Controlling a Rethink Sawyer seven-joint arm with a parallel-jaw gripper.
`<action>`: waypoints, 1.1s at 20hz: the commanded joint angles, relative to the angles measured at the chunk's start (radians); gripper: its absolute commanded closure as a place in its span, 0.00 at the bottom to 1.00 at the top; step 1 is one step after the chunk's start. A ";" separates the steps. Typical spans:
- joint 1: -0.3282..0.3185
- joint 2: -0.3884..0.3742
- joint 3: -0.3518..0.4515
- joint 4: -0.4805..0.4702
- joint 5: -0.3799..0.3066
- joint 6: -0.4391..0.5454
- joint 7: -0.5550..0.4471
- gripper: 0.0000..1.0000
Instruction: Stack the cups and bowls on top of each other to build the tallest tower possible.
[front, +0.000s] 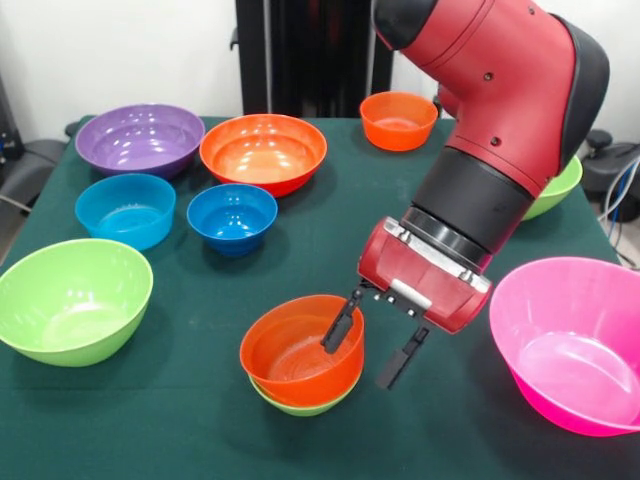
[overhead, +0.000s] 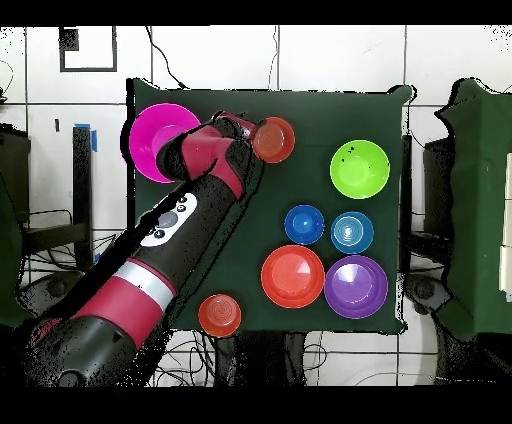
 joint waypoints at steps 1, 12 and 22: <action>-0.022 0.004 0.164 0.032 -0.101 0.141 -0.020 0.00; -0.034 -0.007 0.171 0.019 -0.131 0.161 -0.002 0.00; -0.033 0.026 0.149 -0.017 -0.104 0.168 0.050 0.00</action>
